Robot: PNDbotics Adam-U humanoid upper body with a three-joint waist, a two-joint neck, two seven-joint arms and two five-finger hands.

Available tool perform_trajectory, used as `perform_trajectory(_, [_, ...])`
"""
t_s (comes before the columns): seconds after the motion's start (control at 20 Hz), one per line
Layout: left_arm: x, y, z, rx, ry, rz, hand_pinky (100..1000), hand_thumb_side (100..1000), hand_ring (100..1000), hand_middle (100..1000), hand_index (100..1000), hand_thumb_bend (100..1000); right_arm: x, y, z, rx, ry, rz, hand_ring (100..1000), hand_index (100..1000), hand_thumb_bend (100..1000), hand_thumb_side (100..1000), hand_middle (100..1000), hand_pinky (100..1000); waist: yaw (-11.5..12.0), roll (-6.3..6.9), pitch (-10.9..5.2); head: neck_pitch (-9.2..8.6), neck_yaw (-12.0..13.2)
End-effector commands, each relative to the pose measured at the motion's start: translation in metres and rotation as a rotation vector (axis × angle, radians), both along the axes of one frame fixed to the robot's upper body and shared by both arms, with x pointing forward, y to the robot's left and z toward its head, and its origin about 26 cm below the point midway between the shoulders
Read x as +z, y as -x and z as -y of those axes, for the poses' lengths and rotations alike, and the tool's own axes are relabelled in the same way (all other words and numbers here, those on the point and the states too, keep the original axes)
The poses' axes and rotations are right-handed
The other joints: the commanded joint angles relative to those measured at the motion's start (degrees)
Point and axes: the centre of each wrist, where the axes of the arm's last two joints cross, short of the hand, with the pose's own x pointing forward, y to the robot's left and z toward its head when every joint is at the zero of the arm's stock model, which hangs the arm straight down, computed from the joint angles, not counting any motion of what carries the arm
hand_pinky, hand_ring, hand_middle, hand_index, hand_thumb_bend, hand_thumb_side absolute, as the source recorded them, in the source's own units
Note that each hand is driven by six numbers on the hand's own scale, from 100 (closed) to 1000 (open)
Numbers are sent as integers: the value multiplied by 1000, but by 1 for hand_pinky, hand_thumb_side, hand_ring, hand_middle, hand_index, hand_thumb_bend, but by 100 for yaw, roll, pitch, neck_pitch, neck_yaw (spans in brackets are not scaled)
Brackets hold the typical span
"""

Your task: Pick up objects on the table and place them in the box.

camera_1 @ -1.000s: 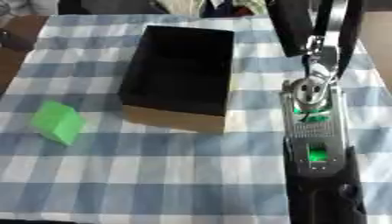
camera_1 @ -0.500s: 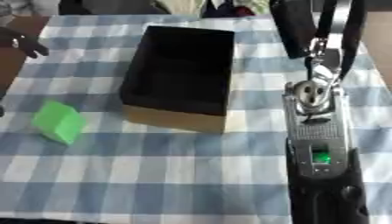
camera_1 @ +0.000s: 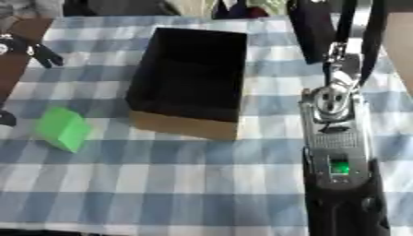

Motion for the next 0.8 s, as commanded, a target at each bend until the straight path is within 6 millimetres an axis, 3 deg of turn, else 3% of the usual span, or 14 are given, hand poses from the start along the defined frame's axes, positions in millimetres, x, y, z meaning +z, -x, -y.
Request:
perform_trajectory(0.05, [10, 4, 4, -86, -106, -8, 1000, 100, 879, 897, 995, 644, 7, 5, -2, 15, -10, 34, 898, 937, 100, 652, 747, 812, 20, 18, -125, 36, 16])
perform_trajectory(0.8, [-2, 18, 14, -108, -259, 36, 935, 100, 894, 917, 1000, 750, 9, 3, -1, 15, -9, 33, 900, 938, 100, 662, 747, 812, 9, 18, -32, 38, -184])
